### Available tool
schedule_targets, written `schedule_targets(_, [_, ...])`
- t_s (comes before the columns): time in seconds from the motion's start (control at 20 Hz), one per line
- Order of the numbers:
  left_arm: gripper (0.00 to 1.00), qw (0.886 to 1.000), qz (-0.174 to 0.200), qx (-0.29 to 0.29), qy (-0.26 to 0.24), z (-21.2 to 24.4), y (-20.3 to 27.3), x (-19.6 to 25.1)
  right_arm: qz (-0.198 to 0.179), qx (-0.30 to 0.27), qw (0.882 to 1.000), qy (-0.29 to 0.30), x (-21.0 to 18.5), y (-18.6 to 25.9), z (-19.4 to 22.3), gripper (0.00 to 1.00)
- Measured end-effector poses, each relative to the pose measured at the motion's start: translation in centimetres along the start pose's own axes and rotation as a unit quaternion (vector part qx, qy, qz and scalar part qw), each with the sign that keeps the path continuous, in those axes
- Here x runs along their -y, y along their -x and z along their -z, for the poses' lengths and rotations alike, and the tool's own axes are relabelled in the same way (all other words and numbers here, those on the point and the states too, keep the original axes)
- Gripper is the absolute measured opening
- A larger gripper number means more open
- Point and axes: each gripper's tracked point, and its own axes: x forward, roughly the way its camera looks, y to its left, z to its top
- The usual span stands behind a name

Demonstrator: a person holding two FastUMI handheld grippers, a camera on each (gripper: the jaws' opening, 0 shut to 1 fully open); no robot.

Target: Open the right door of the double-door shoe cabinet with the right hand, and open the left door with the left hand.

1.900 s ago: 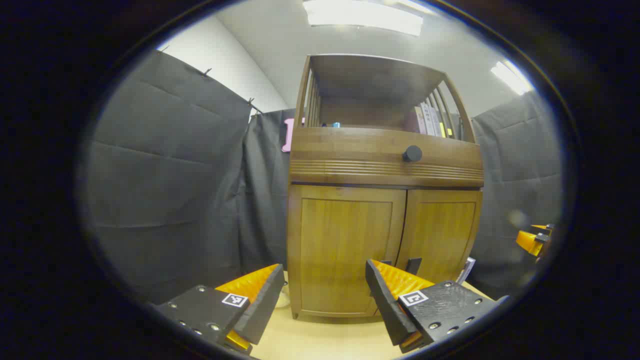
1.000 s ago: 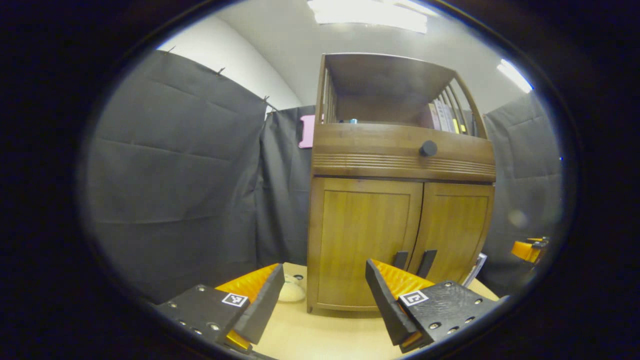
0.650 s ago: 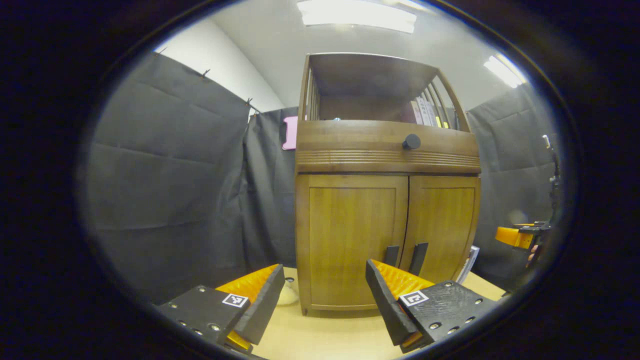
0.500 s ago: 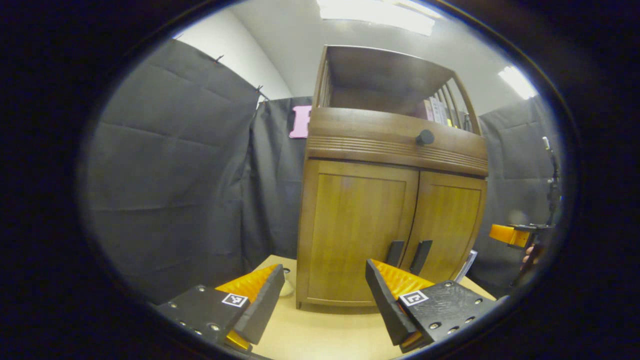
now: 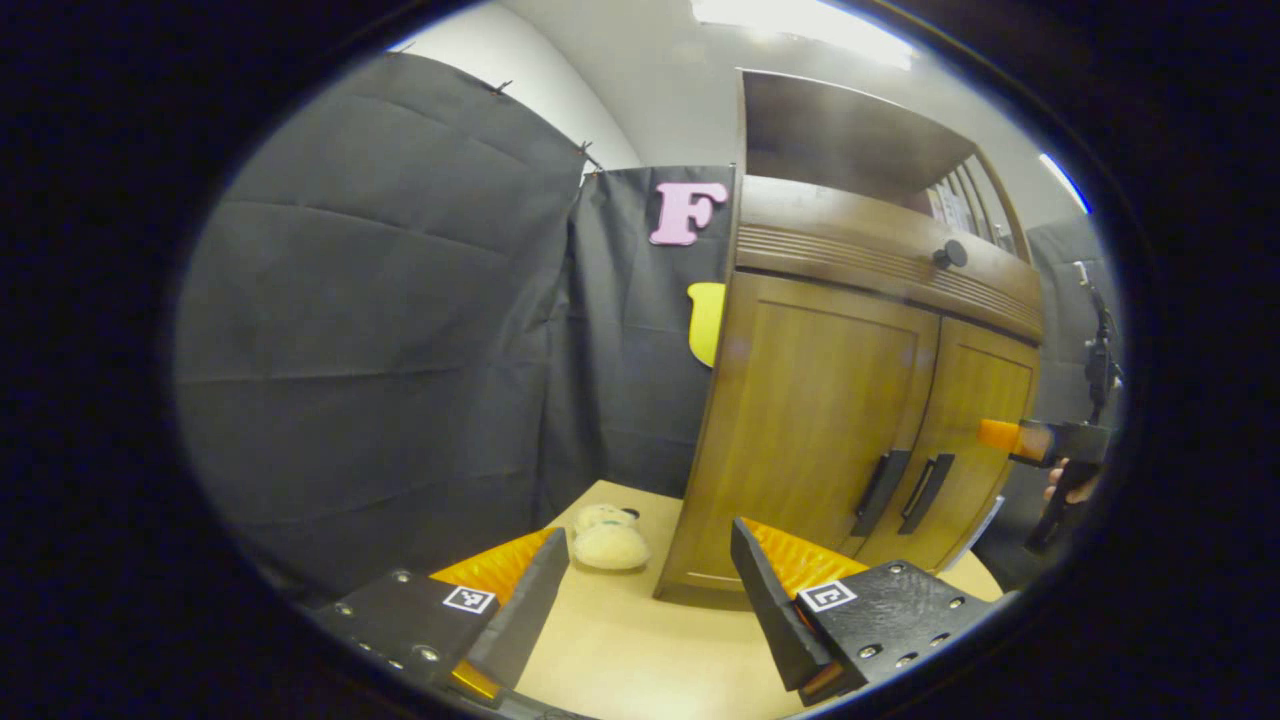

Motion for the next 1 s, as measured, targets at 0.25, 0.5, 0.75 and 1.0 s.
schedule_targets(0.25, [0.93, 1.000, -0.015, -0.010, -0.004, 1.6, -1.9, -3.3, 0.023, -0.030, 0.999, -0.007, -0.2, -4.0, 2.8, 0.94])
schedule_targets(0.5, [0.94, 1.000, 0.000, -0.017, -0.009, 2.0, -4.8, -4.2, 0.039, -0.066, 0.997, -0.024, -0.2, -6.6, 5.6, 0.94])
schedule_targets(0.75, [0.94, 0.999, 0.044, -0.027, -0.015, 2.6, -6.9, -2.4, 0.049, -0.079, 0.995, -0.031, 1.4, -6.9, 6.2, 0.80])
schedule_targets(1.0, [0.94, 0.995, 0.090, -0.042, -0.026, 4.6, -8.6, -0.1, 0.044, -0.080, 0.995, -0.033, 1.9, -6.9, 5.2, 0.39])
